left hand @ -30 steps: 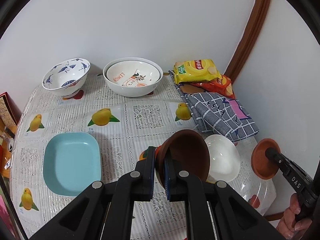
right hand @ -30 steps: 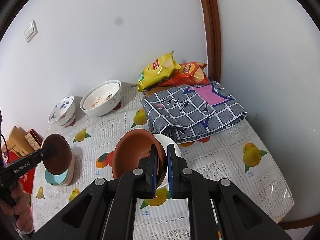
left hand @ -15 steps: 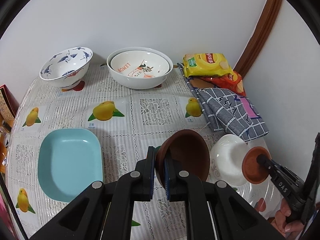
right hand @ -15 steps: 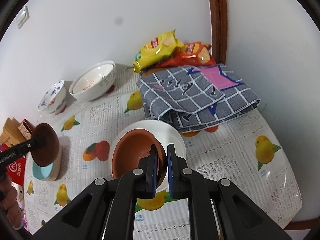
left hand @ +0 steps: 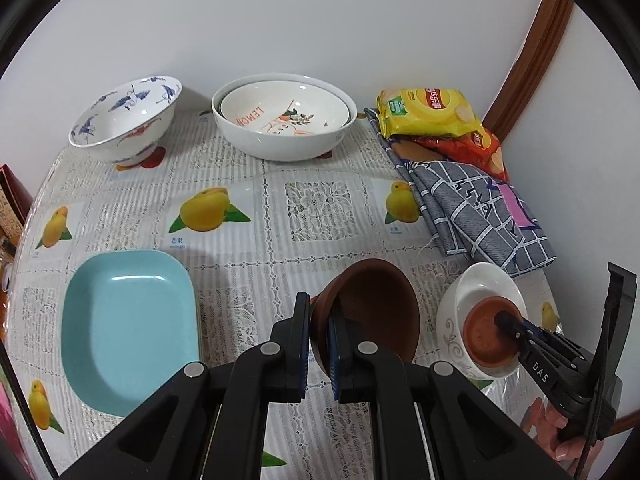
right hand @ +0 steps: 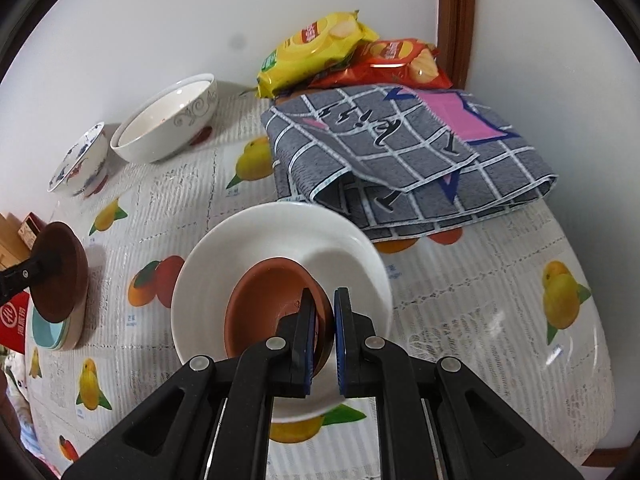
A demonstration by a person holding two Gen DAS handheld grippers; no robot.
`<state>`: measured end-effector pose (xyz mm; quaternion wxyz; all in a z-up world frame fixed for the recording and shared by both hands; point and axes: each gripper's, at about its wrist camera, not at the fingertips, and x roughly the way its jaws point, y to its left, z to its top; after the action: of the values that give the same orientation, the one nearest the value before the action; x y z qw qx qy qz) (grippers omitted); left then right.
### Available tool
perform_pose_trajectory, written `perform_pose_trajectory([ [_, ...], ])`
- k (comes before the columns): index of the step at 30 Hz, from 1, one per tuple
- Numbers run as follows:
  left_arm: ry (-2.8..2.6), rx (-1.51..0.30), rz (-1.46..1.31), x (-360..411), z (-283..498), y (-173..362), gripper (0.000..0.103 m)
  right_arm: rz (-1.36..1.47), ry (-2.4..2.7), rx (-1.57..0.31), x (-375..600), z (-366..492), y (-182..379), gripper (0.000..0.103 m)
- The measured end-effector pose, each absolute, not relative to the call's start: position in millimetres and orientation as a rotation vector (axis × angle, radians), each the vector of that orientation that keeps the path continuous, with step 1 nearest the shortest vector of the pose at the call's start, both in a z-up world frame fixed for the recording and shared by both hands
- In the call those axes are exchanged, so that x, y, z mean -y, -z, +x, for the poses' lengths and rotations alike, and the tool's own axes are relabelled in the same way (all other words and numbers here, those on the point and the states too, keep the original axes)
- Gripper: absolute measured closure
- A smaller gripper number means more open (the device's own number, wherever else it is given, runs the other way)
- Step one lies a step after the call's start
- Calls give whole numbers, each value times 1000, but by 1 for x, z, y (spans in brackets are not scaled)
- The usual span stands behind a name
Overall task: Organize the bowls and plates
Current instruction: 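Lower the terracotta bowl into the white patterned bowl and open the right gripper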
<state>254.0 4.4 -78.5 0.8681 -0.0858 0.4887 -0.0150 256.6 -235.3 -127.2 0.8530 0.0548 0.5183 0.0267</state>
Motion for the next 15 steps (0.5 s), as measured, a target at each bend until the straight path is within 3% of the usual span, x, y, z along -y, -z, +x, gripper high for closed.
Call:
perform_pose_trajectory([
  [15,48,-1042,-203,-8,262,89,95,96,-37,-1118,227,267,140,94],
])
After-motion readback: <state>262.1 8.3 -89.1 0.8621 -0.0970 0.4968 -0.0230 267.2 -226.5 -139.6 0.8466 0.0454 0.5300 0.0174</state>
